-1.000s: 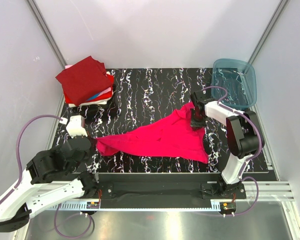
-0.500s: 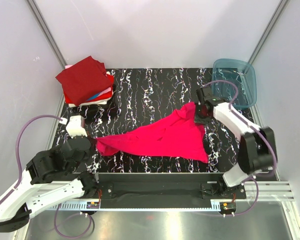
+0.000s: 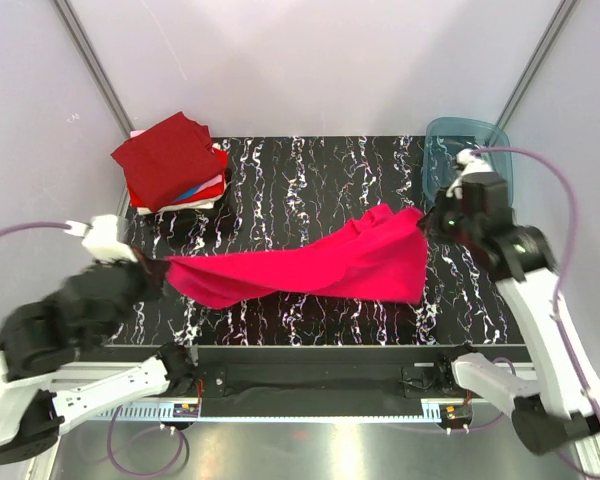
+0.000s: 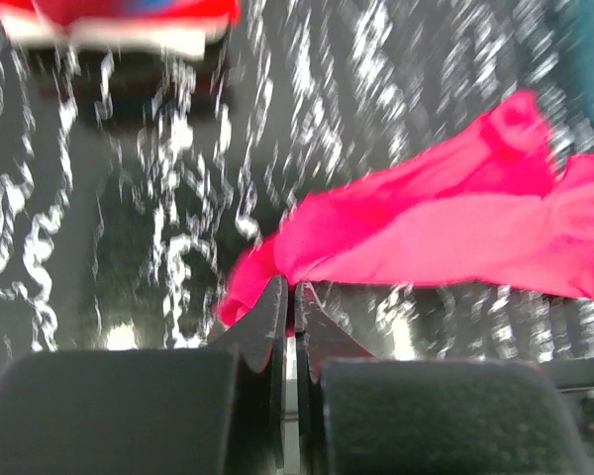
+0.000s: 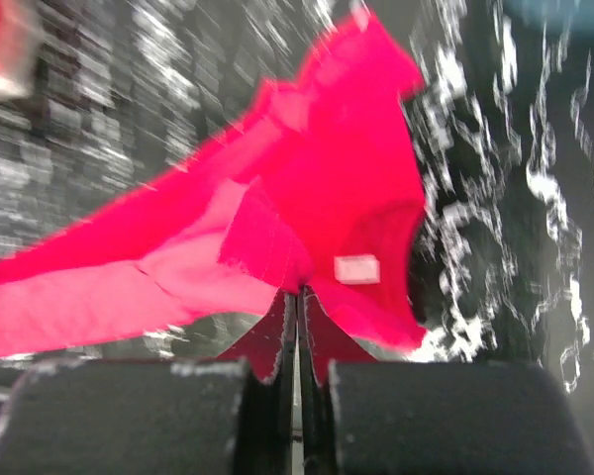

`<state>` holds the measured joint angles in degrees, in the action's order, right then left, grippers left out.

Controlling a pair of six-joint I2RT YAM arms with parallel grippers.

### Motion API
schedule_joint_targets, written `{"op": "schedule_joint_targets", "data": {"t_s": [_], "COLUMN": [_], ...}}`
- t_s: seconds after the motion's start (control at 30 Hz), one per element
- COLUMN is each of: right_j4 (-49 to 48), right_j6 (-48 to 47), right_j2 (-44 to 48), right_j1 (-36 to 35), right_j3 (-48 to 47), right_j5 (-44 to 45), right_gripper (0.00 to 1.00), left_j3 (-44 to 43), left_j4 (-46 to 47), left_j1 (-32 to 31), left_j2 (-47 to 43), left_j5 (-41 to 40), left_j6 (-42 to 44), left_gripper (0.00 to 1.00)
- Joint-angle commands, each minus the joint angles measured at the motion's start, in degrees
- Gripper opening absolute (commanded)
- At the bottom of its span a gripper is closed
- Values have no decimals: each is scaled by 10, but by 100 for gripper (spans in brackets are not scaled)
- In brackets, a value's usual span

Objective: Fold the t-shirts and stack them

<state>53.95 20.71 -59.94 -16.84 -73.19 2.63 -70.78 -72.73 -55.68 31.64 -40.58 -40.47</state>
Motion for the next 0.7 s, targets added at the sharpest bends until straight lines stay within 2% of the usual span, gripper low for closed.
{"op": "schedule_joint_targets", "data": {"t_s": [0.0, 0.1, 0.23, 0.33, 0.4, 0.5, 0.6, 0.67], "right_j4": [19, -5, -100, -175, -204, -209, -233, -265], "right_j6": [-20, -36, -69, -96, -116, -146, -180, -192], "right_j2": [67, 136, 219, 270, 279, 266, 248, 236], "right_j1": [-3, -3, -3, -3, -3, -3, -3, -3], "right_j3": [-93, -165, -189, -202, -222, -306, -337, -344], "right_j5": [-45, -77, -119, -114, -101, -88, -78, -69], "right_gripper": [0, 0, 0, 0, 0, 0, 0, 0], "left_j3": [-148, -228, -305, -363, -414, -478, -495, -490], "left_j4": [6, 38, 106, 164, 181, 199, 231, 251], "left_j1": [2, 2, 2, 3, 7, 13, 17, 21], "left_j2": [27, 44, 56, 65, 84, 114, 123, 127], "left_j5": [-38, -14, 77, 142, 151, 181, 216, 206], "left_j6": [86, 157, 257, 327, 364, 400, 431, 445], "left_gripper": [0, 0, 0, 0, 0, 0, 0, 0]}}
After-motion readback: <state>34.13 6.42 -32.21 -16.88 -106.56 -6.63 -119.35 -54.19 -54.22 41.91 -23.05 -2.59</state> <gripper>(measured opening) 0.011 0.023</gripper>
